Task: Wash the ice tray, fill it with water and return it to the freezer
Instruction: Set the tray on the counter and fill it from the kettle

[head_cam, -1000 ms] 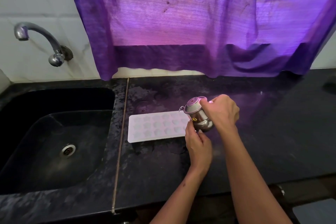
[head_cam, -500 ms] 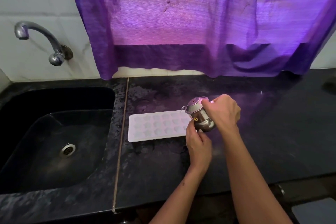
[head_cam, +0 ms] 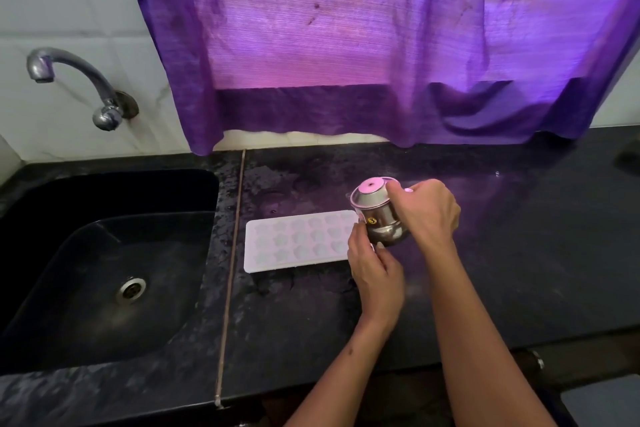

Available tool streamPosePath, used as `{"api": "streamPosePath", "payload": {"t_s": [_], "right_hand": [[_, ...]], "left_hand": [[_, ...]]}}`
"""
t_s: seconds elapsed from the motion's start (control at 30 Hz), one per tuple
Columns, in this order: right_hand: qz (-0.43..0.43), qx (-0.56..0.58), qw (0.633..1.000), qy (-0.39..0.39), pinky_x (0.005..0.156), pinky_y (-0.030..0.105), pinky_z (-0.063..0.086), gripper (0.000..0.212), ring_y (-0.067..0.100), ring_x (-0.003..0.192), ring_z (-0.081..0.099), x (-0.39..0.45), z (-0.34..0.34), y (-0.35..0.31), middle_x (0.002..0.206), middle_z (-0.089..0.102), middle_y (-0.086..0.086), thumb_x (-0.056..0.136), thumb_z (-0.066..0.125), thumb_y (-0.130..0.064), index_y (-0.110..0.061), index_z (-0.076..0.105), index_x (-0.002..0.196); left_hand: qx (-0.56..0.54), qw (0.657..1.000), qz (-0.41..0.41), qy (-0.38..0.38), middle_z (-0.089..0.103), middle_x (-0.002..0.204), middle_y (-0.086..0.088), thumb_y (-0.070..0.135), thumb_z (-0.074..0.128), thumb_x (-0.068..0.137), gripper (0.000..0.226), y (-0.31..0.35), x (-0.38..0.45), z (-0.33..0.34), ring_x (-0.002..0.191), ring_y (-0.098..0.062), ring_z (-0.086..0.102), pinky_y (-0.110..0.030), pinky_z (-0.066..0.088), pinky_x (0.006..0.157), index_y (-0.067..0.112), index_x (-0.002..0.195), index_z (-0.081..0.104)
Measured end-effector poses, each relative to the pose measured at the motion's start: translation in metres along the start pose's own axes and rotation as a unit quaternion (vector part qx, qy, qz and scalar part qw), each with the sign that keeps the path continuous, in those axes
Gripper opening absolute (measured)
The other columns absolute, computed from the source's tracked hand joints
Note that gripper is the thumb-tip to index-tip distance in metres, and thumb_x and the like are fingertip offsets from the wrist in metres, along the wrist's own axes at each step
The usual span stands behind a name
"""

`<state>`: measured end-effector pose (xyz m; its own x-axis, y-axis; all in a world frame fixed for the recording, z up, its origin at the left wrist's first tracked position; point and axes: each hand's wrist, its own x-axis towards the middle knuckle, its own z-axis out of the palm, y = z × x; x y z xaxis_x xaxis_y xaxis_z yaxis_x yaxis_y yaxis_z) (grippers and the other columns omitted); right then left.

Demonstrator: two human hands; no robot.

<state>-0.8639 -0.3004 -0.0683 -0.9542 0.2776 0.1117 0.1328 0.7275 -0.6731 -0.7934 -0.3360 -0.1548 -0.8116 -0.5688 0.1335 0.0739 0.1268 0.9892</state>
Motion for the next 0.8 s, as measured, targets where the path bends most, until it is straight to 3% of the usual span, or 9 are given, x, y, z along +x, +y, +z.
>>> {"api": "streamPosePath", "payload": {"t_s": [0.2,0.43,0.8], "right_hand": [[-0.026,-0.003,1.000,-0.009,0.064,0.029,0.037,0.041,0.026,0.073,0.057,-0.006,0.003,-0.008,0.069,0.061,0.002,0.085,0.055,-0.046,-0.009,0.067,0.071],[-0.061,-0.058,0.996,-0.016,0.054,0.026,0.029,0.038,0.025,0.067,0.051,-0.014,0.011,-0.017,0.062,0.050,0.000,0.089,0.052,-0.043,-0.012,0.059,0.068],[-0.072,-0.086,0.993,-0.025,0.061,0.029,0.037,0.038,0.024,0.073,0.056,-0.015,0.020,-0.019,0.073,0.060,0.004,0.090,0.052,-0.044,-0.011,0.065,0.077]], "left_hand": [[-0.005,1.000,-0.009,0.020,0.041,0.144,-0.009,0.013,0.033,0.081,0.061,-0.002,0.000,-0.001,0.133,-0.022,0.039,-0.041,0.034,0.110,0.005,0.142,0.038],[-0.021,0.999,-0.030,0.027,0.044,0.140,-0.007,0.015,0.033,0.081,0.062,-0.005,0.001,-0.004,0.128,-0.020,0.044,-0.040,0.038,0.107,0.005,0.142,0.038],[-0.022,0.998,-0.042,0.041,0.047,0.138,-0.008,0.015,0.036,0.081,0.060,-0.012,0.004,-0.004,0.125,-0.021,0.047,-0.043,0.041,0.104,0.005,0.140,0.040]]}}
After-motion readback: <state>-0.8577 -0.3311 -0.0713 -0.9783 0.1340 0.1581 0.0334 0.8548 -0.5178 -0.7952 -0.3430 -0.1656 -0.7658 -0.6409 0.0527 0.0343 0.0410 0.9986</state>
